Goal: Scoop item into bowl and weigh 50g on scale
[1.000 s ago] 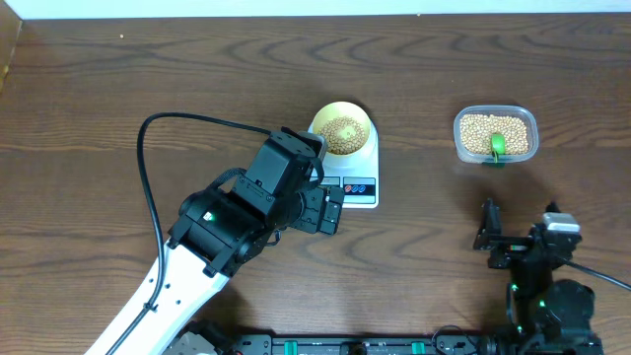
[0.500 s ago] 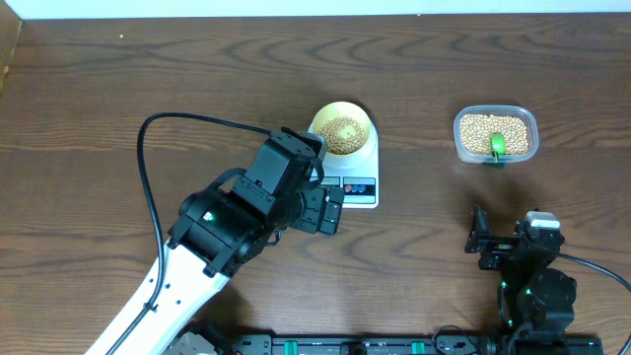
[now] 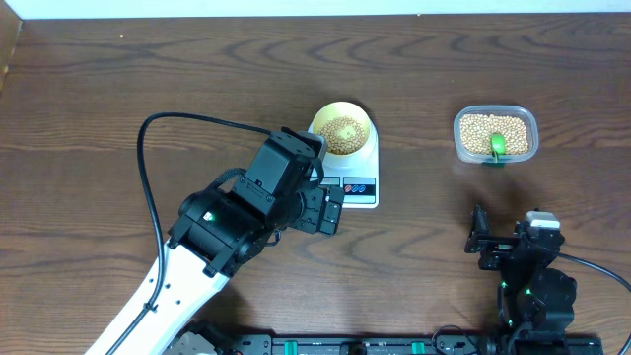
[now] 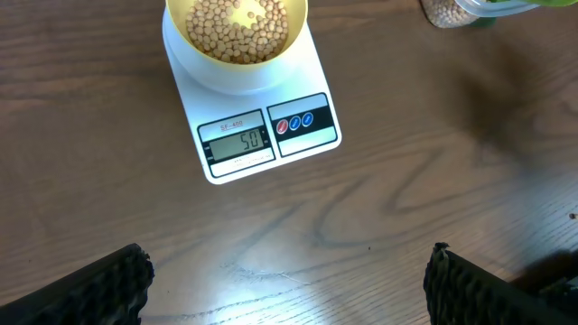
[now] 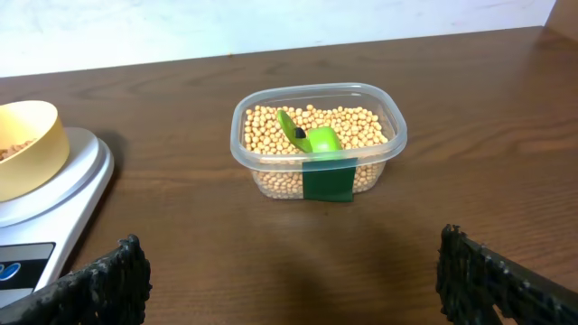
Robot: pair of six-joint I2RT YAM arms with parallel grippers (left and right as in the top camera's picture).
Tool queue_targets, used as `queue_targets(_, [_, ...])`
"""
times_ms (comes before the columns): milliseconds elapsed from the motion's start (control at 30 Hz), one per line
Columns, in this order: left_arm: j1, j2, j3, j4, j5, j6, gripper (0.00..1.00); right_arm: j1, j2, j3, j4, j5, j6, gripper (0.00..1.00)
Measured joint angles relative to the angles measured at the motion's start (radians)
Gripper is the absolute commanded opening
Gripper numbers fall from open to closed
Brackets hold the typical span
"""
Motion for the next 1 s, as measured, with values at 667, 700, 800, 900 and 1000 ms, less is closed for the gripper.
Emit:
queue_targets(667, [0.000, 0.000, 0.000, -0.054, 0.000, 0.000, 0.94, 0.000, 0.000, 0.000, 0.000, 0.000, 0.000, 0.99])
queue_targets(700, [0.000, 0.000, 0.000, -0.051, 0.000, 0.000, 0.94, 0.000, 0.000, 0.000, 0.000, 0.000, 0.000, 0.99])
queue_targets(800, [0.000, 0.000, 0.000, -0.007, -0.004, 0.000, 0.95, 0.000, 0.000, 0.000, 0.000, 0.000, 0.000, 0.99])
queue_targets(900, [0.000, -0.021, 0.000, 0.041, -0.057, 0.000, 0.98, 0.000, 0.000, 0.000, 0.000, 0.000, 0.000, 0.99])
queue_targets(1000, [0.018, -0.084, 0.000, 0.069, -0.118, 0.000, 0.98, 0.000, 0.000, 0.000, 0.000, 0.000, 0.000, 0.99])
